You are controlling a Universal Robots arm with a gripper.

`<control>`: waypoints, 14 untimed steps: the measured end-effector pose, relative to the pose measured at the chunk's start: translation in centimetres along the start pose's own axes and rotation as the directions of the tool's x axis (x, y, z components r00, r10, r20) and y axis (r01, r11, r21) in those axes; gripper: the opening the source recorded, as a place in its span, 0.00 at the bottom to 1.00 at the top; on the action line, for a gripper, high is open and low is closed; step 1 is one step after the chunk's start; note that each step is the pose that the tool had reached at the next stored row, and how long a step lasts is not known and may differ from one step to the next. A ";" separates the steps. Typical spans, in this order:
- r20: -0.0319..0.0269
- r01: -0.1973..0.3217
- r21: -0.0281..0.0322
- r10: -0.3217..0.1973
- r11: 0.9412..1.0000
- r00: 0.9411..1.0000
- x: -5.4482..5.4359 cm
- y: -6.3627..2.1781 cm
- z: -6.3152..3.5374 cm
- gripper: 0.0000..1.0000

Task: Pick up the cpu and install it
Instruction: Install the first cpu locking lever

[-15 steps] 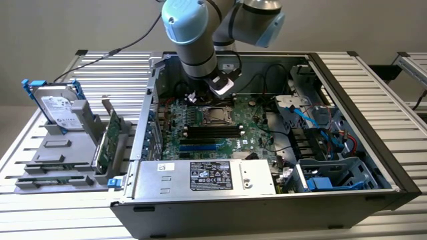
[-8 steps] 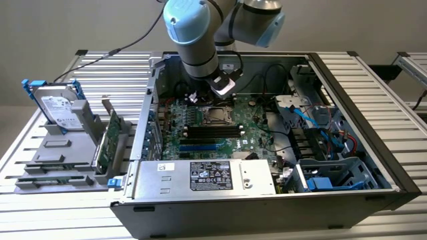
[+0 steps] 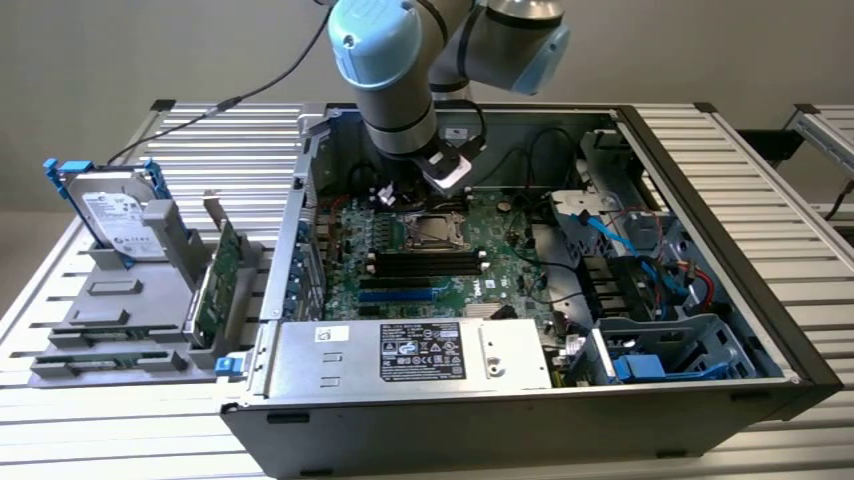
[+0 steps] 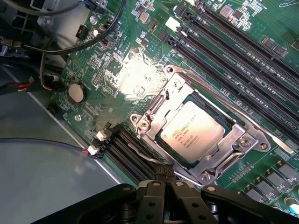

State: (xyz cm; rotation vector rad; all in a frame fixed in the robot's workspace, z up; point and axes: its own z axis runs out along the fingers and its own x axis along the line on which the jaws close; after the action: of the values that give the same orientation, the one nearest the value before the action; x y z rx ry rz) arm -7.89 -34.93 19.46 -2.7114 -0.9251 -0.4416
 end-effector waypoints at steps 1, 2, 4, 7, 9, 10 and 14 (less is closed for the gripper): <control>0.000 0.000 0.000 0.000 1.000 1.000 0.0 -0.01 0.01 0.11; 0.000 0.000 0.000 0.000 1.000 1.000 0.0 -0.04 0.02 0.11; 0.000 0.000 0.000 0.000 1.000 1.000 0.1 -0.12 0.06 0.11; 0.000 0.001 0.000 -0.001 1.000 1.000 0.1 -0.17 0.08 0.11; 0.000 0.003 0.001 -0.003 1.000 1.000 0.1 -0.16 0.08 0.11; 0.001 0.005 0.002 -0.005 1.000 1.000 0.1 -0.15 0.09 0.11; 0.002 0.016 0.007 -0.016 1.000 1.000 0.3 0.00 0.15 0.11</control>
State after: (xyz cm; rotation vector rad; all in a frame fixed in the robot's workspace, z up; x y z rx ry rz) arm -7.61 -34.70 19.44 -2.7006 -0.9481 -0.4388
